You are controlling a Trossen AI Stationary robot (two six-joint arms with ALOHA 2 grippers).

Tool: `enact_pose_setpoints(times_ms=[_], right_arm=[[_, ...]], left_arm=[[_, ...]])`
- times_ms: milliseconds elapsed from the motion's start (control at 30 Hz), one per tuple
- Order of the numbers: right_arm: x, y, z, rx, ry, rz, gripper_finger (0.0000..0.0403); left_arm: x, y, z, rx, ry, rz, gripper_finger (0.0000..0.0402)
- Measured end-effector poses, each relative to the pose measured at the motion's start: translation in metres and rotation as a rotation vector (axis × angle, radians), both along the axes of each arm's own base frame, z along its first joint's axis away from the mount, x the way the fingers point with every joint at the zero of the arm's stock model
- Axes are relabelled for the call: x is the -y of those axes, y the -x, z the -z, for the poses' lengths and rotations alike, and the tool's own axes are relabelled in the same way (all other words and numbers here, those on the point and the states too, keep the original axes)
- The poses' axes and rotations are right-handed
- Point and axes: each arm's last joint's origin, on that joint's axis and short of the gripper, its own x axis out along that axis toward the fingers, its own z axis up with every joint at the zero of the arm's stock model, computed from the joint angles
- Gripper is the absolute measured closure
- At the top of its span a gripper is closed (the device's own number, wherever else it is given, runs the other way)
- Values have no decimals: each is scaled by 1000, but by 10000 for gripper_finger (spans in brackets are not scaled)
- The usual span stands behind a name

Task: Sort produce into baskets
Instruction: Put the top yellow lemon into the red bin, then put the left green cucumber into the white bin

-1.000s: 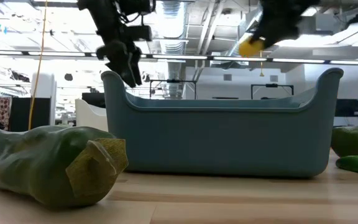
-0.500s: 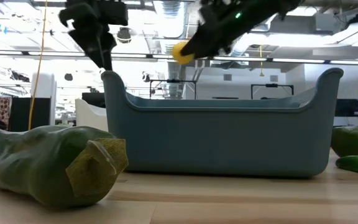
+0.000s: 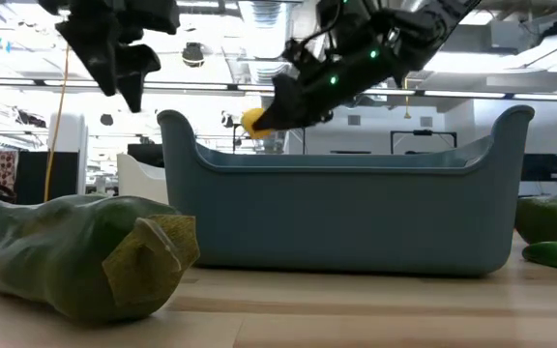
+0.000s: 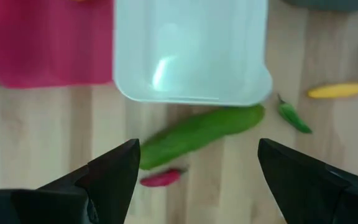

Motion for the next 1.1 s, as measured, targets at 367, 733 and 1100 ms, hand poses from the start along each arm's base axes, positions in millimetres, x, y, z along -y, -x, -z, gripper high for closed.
enact_pose_setpoints(times_ms=[367,733,1100], right_arm=[[5,-8,4,2,-7,11,88],[-9,9,-53,5,-7,-21,64],[-48,82,-123,-39,-18,-125,67]], left_arm=[[16,3,19,-39,-19,61,88],[15,8,70,-69,-82,200,88],[12,16,110,-51,-191,322,88]])
